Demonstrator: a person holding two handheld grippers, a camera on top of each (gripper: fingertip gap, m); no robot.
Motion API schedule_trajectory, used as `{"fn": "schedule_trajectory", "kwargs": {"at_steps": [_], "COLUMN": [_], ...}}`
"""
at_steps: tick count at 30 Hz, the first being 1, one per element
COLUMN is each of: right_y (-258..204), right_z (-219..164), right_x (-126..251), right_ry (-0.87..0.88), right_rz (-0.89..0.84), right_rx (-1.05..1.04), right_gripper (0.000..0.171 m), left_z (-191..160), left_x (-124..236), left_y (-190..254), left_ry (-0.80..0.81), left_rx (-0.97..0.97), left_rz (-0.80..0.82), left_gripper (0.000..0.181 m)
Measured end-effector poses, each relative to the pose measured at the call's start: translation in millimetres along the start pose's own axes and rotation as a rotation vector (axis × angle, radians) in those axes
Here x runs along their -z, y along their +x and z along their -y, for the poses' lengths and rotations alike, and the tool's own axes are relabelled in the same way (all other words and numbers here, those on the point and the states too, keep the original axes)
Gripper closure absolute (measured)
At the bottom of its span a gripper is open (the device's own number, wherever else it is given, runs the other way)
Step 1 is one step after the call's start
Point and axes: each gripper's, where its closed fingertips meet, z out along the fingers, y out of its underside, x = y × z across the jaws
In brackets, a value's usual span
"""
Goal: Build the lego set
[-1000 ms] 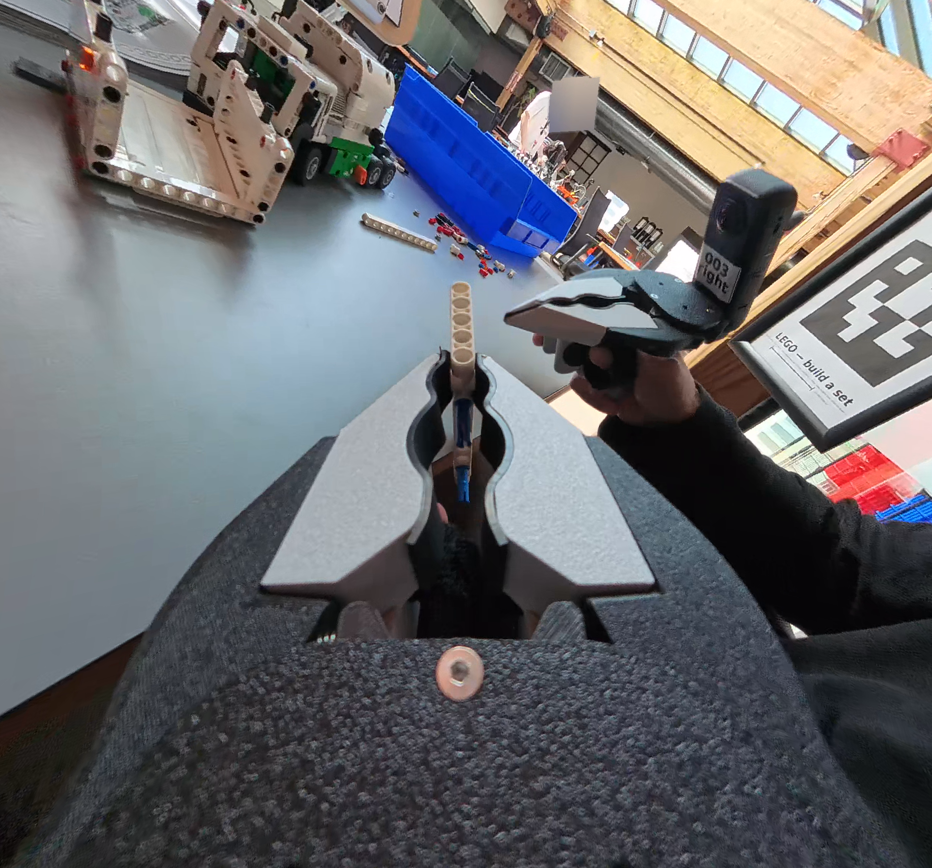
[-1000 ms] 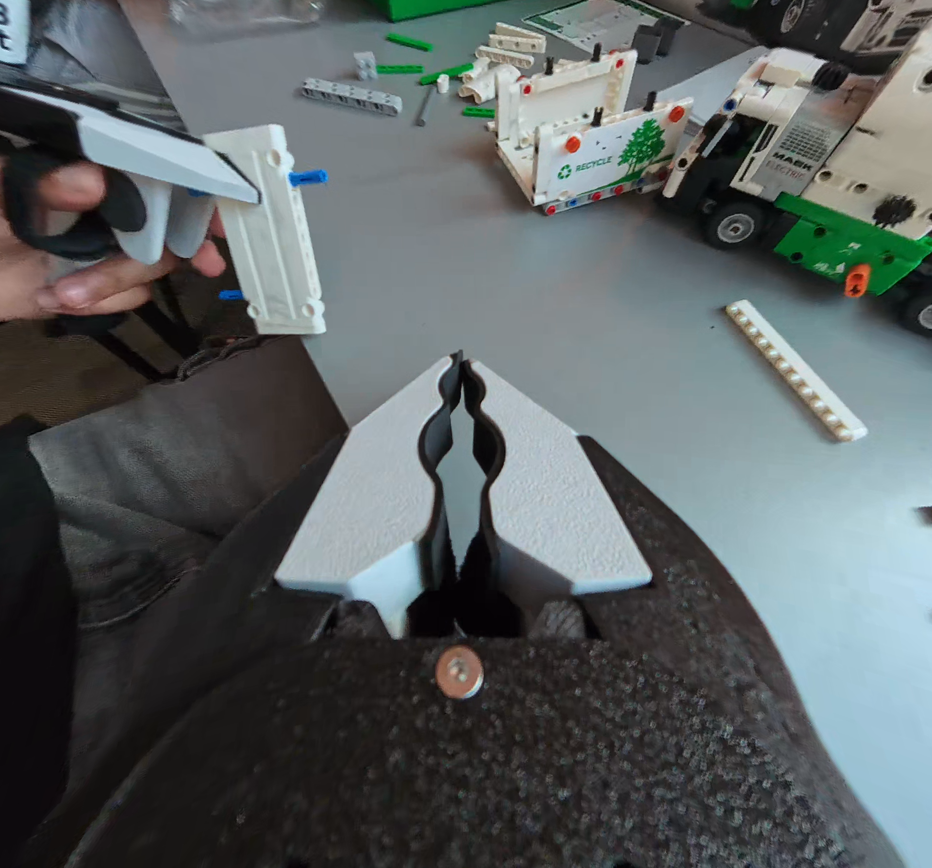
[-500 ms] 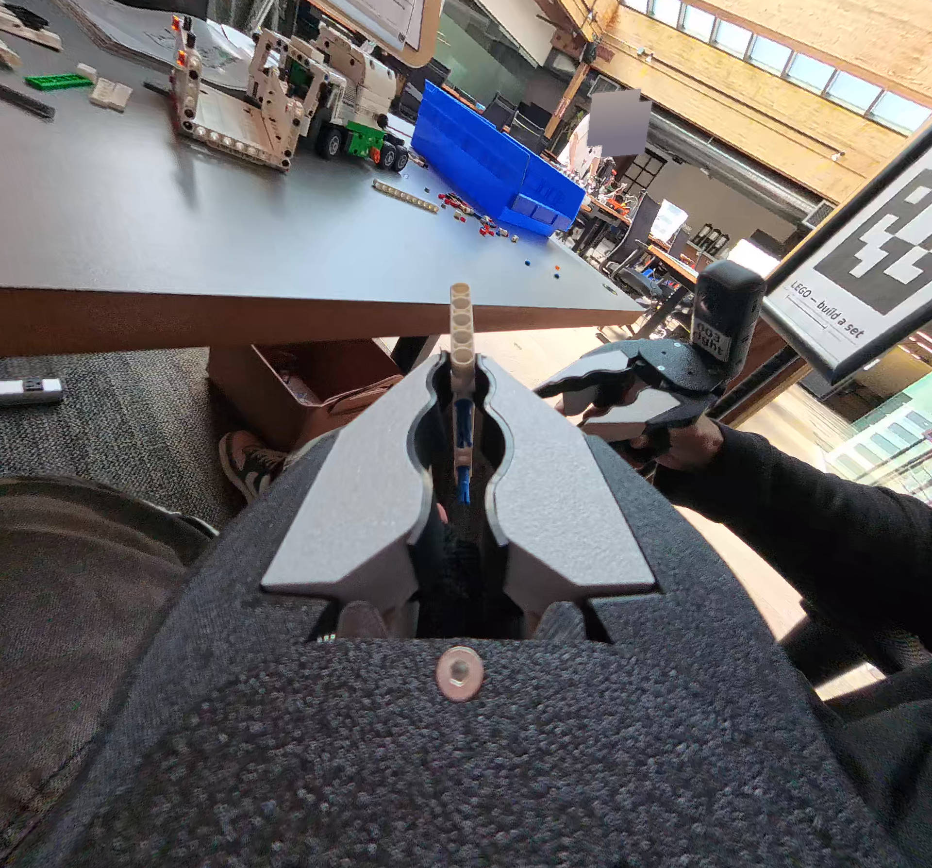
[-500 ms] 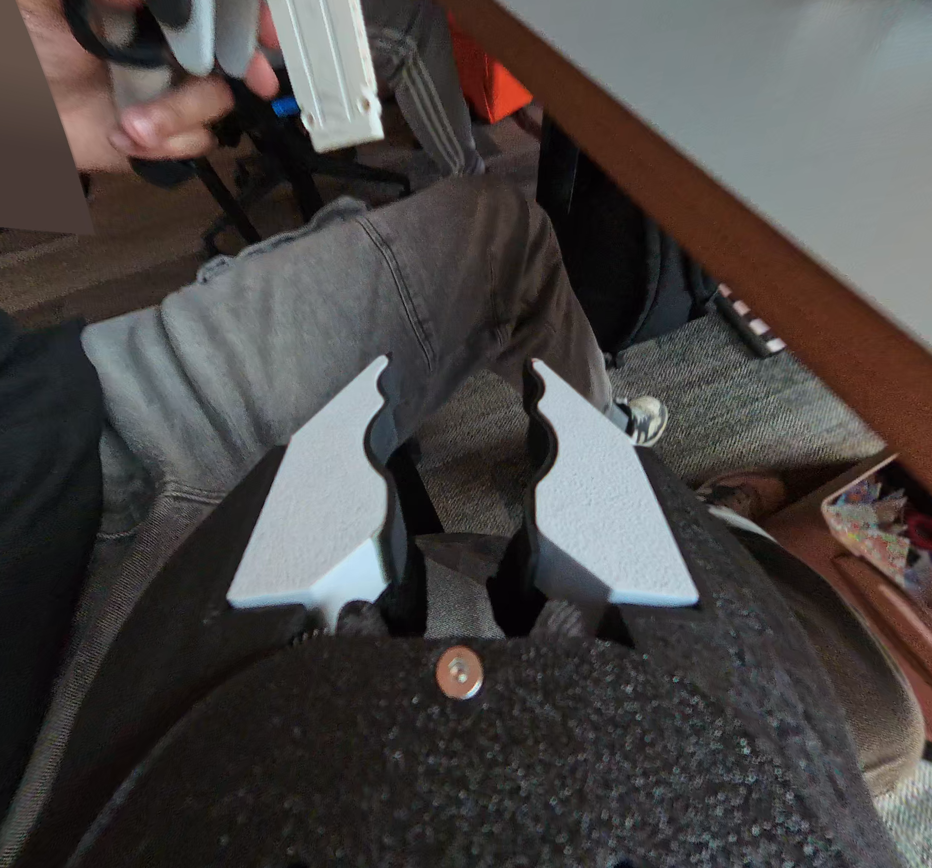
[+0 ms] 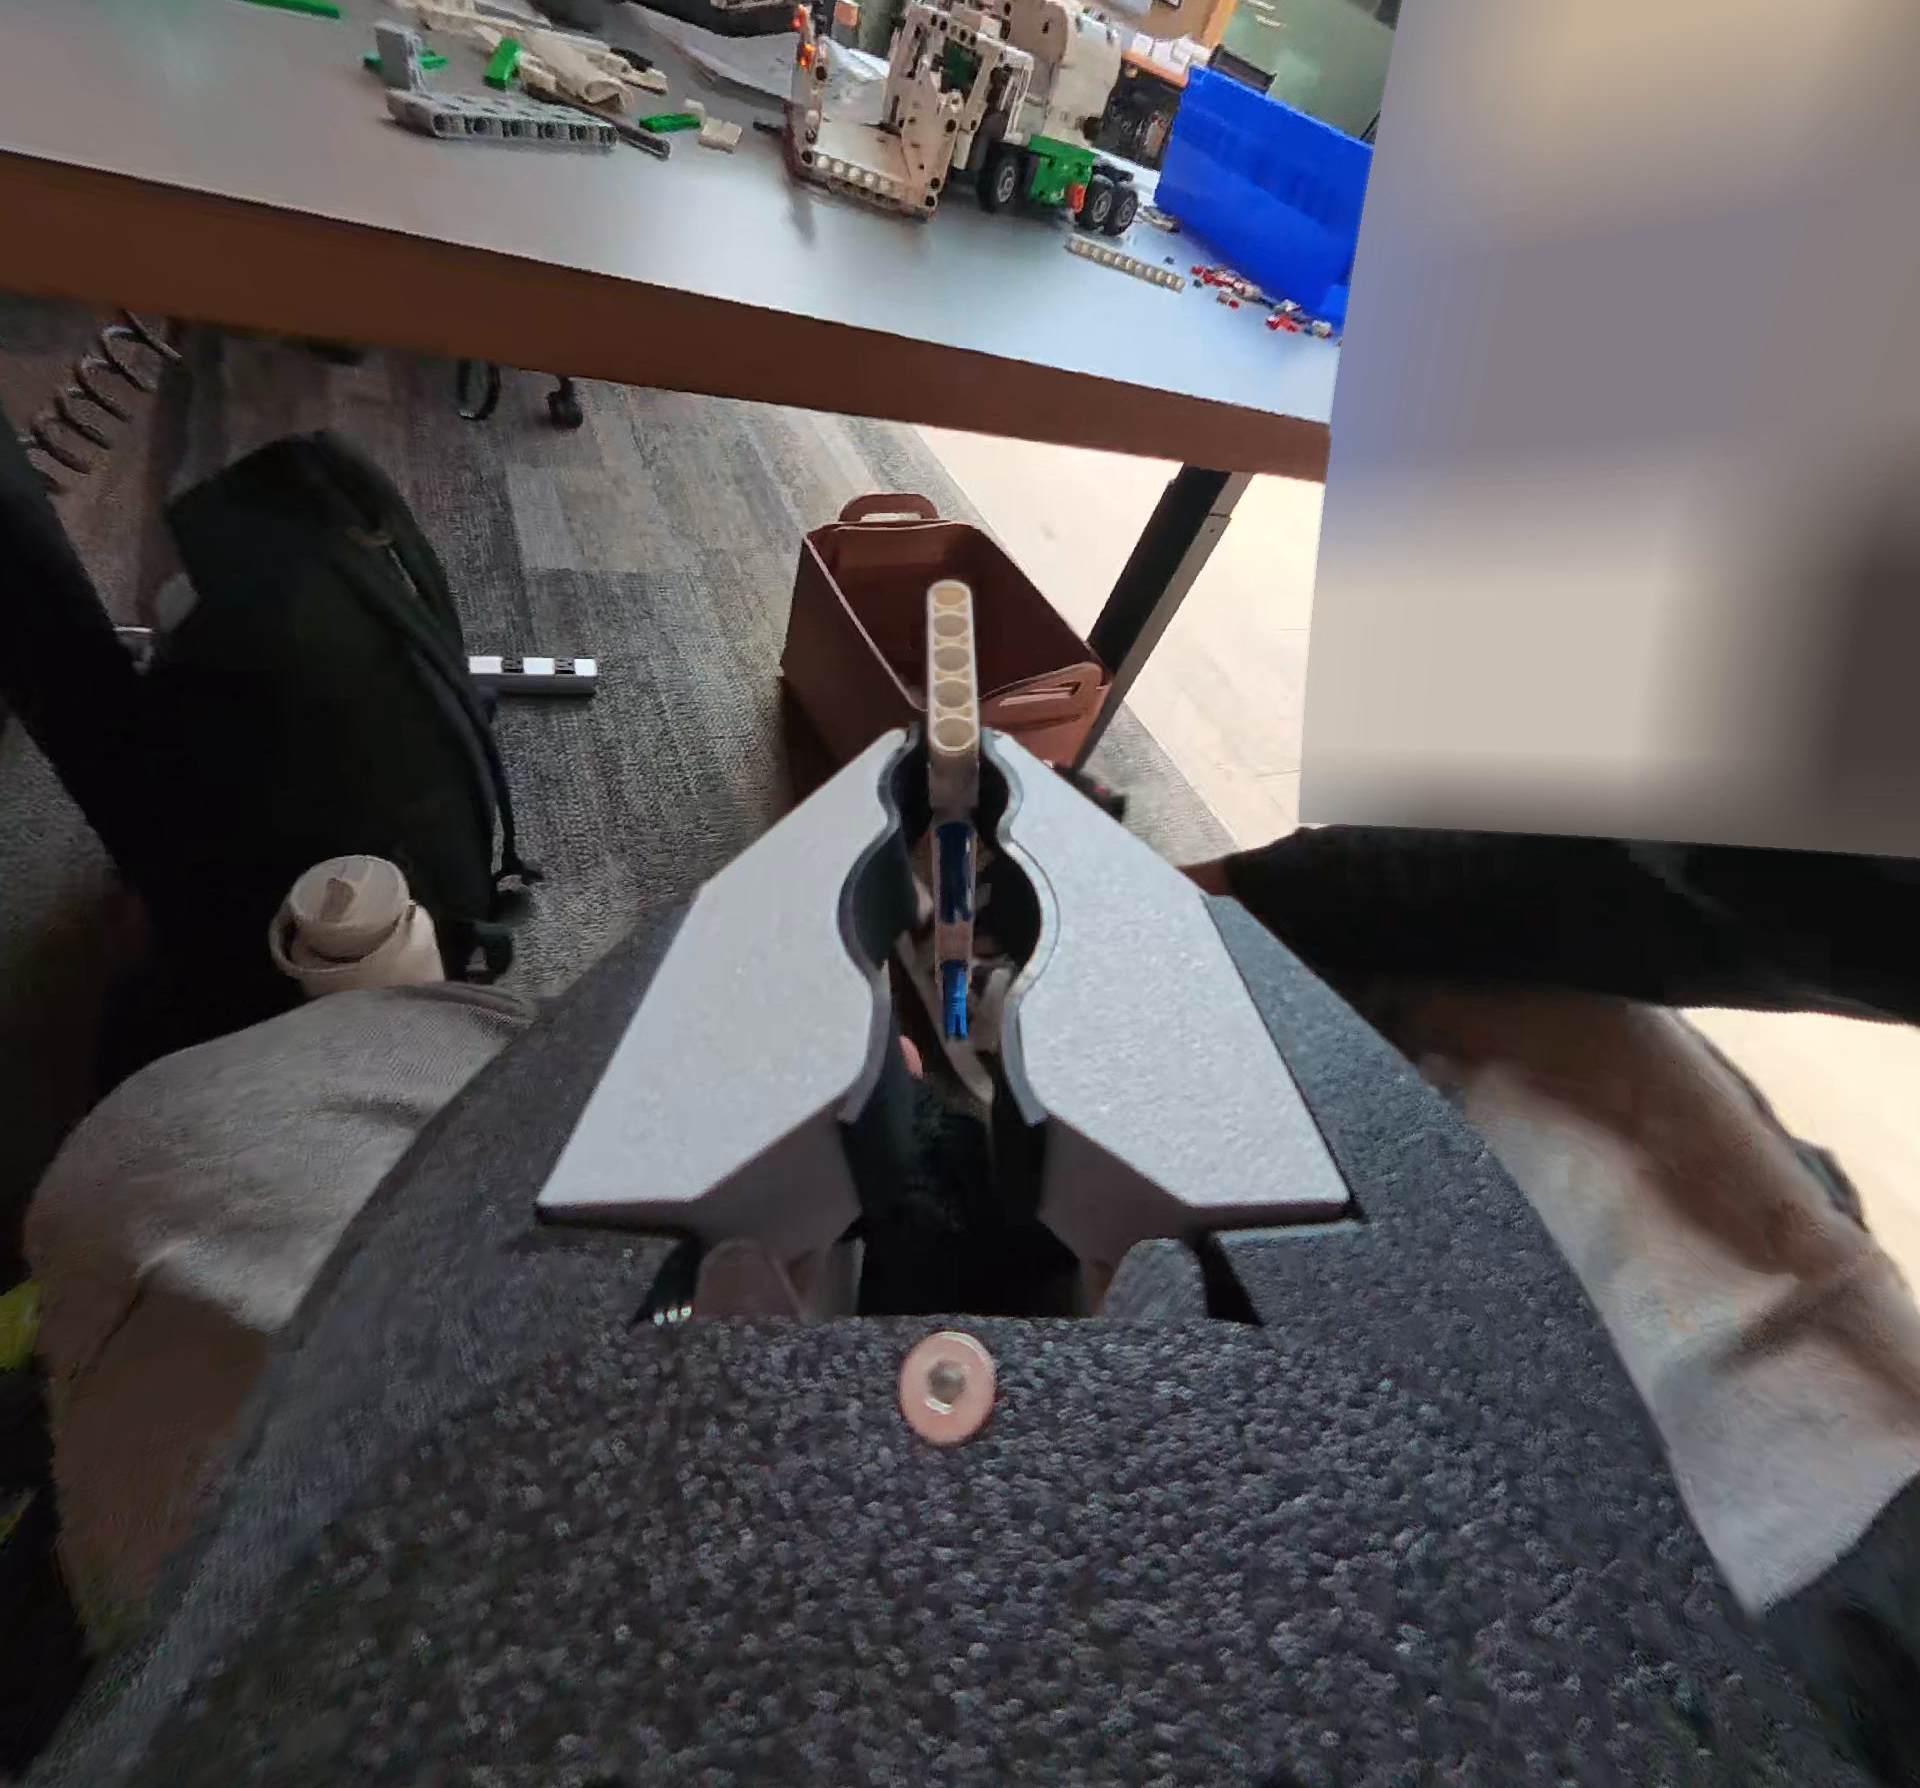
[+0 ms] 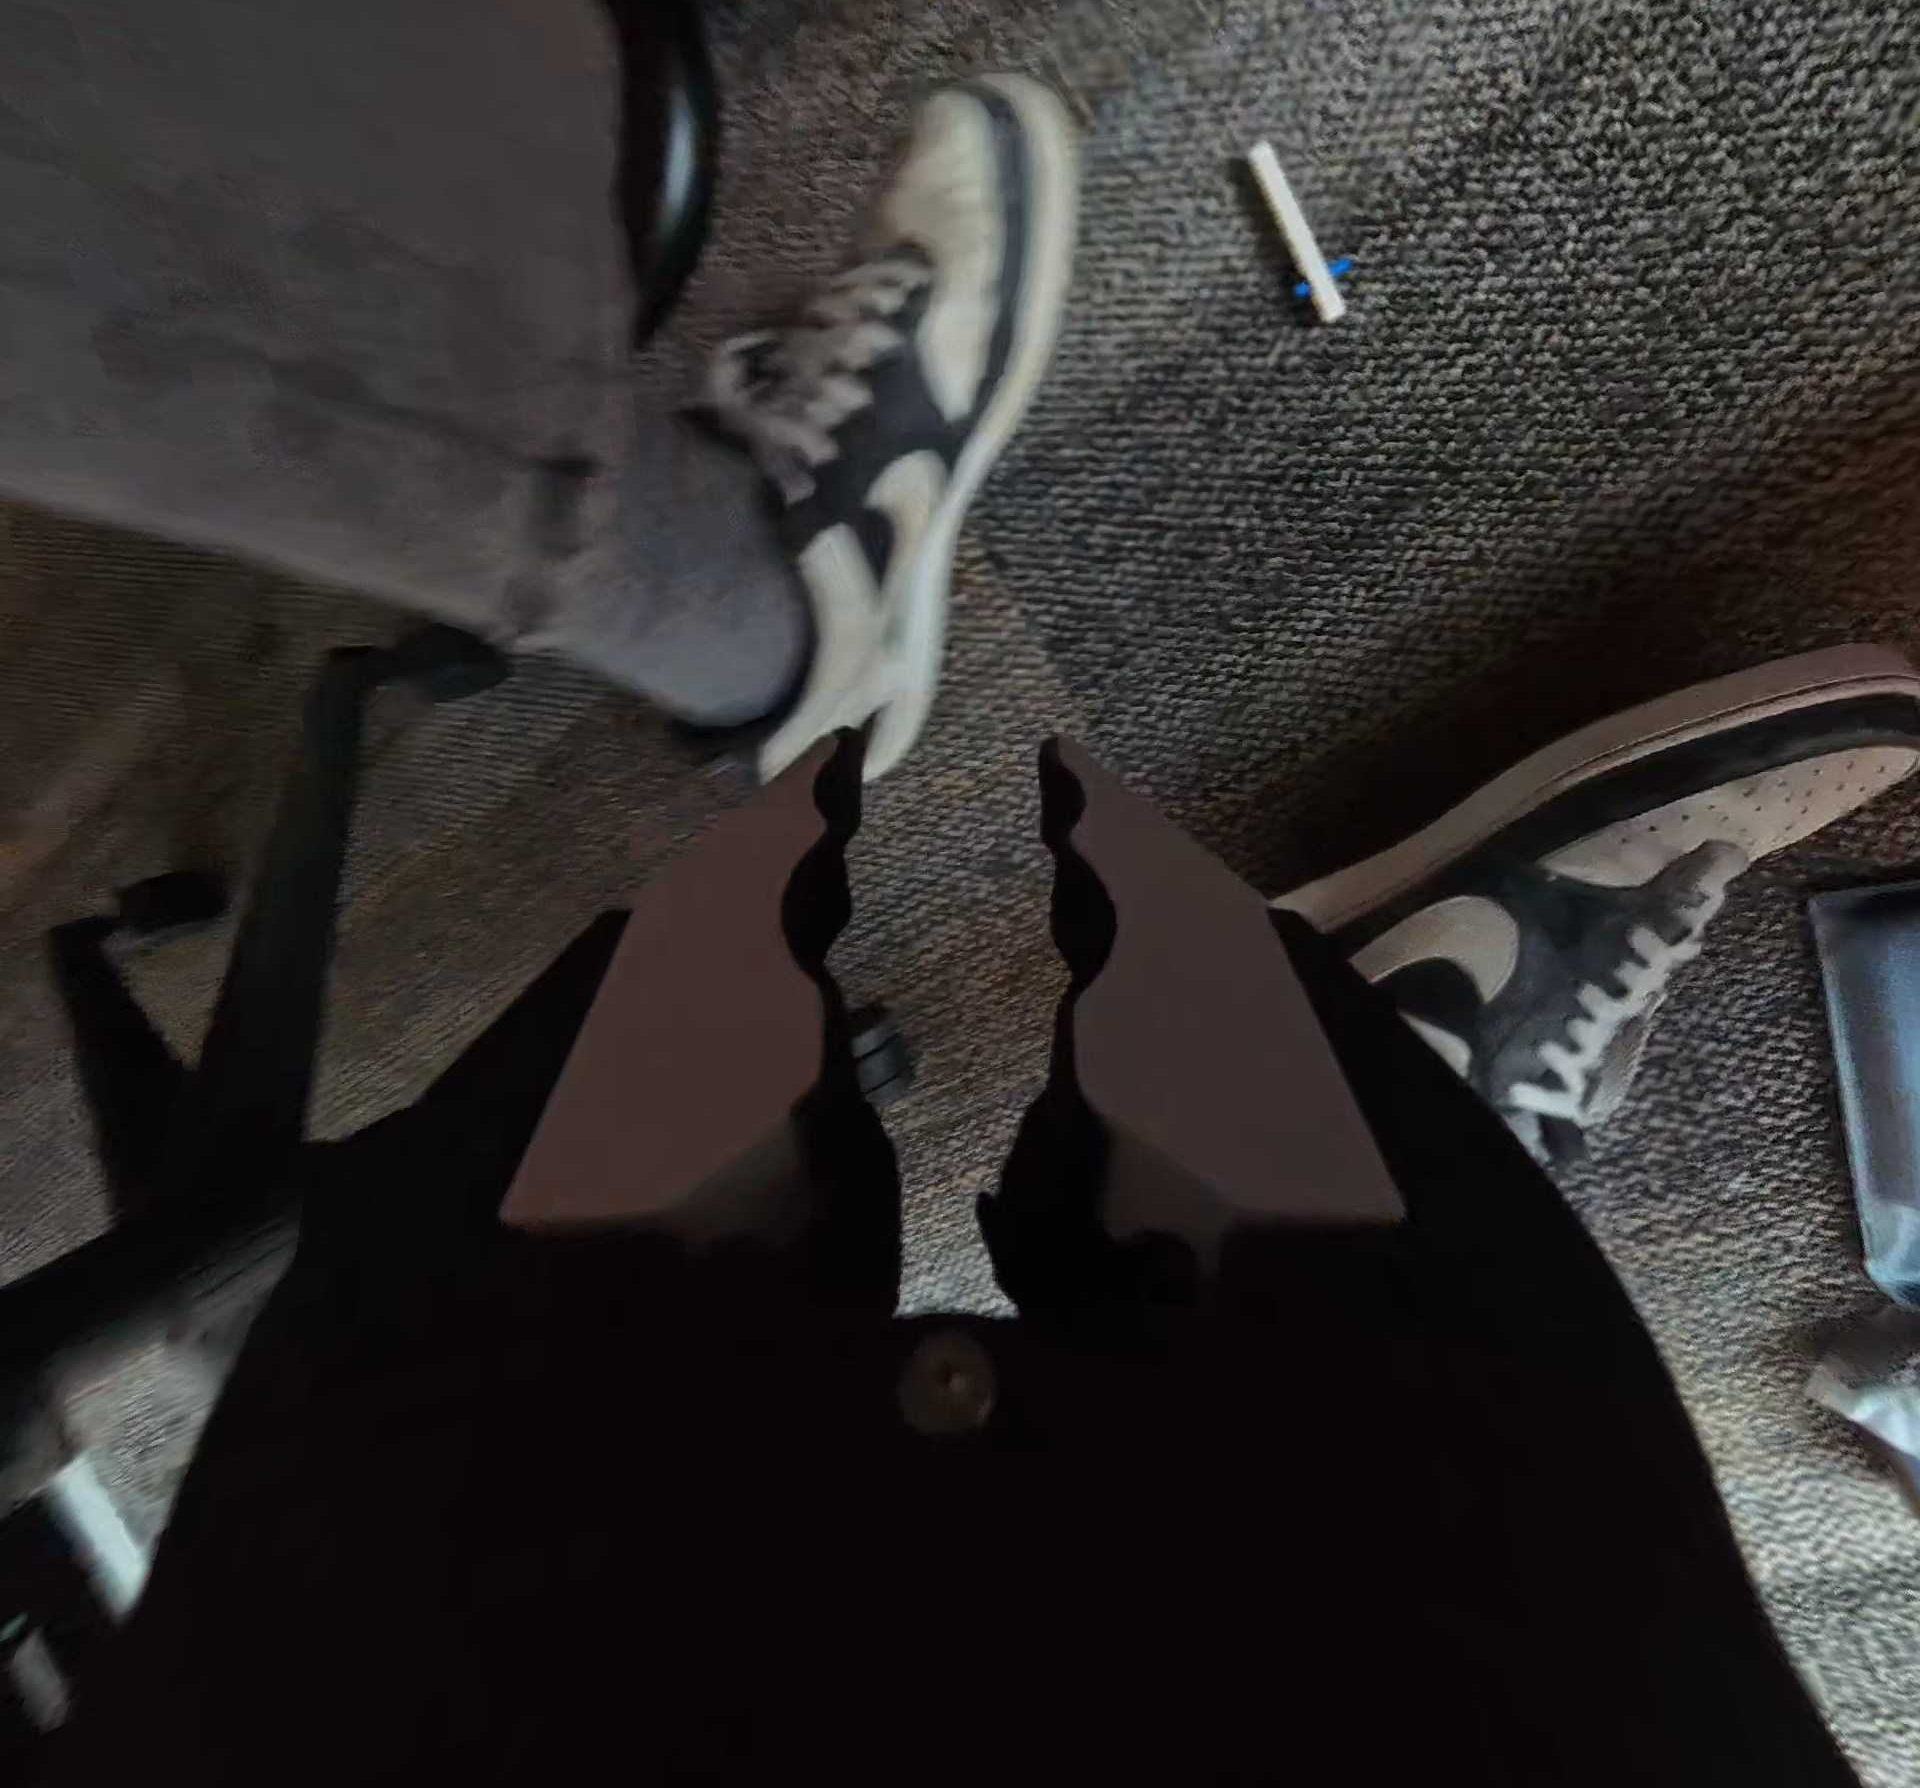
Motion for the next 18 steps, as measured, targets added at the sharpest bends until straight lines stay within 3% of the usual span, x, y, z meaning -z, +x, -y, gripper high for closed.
{"fn": "schedule_trajectory", "kwargs": {"at_steps": [1, 5, 8, 11, 14, 18], "right_y": [19.7, 90.1, 111.1, 133.4, 144.8, 151.4], "right_z": [0.5, 12.9, 53.6, 89.7, 111.2, 105.1], "right_x": [-27.8, -132.2, -194.8, -250.2, -300.2, -341.7], "right_ry": [-0.015, 0.002, 0.149, 0.155, 0.078, -0.094], "right_rz": [-0.022, -0.158, -0.129, -0.144, -0.080, -0.066], "right_rx": [-0.001, 0.081, 0.081, 0.195, 0.255, 0.409], "right_gripper": [0.138, 0.136, 0.139, 0.142, 0.143, 0.147], "left_z": [2.8, 0.2, -22.0, -49.4, -51.8, -49.7], "left_x": [0.9, 4.5, 6.3, 1.2, -10.2, -21.5], "left_y": [1.2, -4.4, -12.0, -26.1, -32.7, -33.9], "left_ry": [0.011, 0.008, -0.068, -0.160, -0.158, -0.163], "left_rx": [0.037, 0.193, 0.209, 0.196, 0.272, 0.322], "left_rz": [-0.022, -0.089, -0.112, -0.089, -0.118, -0.159], "left_gripper": [0.178, 0.178, 0.178, 0.177, 0.177, 0.177]}}
